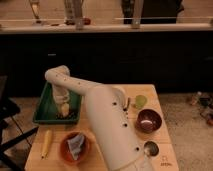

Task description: Place grapes in table surface

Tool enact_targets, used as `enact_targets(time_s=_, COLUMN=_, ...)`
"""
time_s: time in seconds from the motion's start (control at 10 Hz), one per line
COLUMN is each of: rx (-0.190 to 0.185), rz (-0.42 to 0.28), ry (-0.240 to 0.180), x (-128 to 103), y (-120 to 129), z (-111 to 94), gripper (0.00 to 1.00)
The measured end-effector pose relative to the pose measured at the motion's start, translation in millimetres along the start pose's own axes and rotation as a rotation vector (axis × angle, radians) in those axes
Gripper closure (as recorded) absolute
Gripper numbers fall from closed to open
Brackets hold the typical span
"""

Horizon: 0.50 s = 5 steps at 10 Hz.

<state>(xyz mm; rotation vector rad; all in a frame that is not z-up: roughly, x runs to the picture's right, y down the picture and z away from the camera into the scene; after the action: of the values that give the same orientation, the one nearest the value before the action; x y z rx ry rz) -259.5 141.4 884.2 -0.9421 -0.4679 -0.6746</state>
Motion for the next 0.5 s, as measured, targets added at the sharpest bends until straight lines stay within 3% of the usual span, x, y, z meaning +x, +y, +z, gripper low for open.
enact_targets(time_s=0.5, rx=0.008, rz=-0.004, ry=-0.006, x=-1.2, y=3.7, z=-2.1, gripper=1.0)
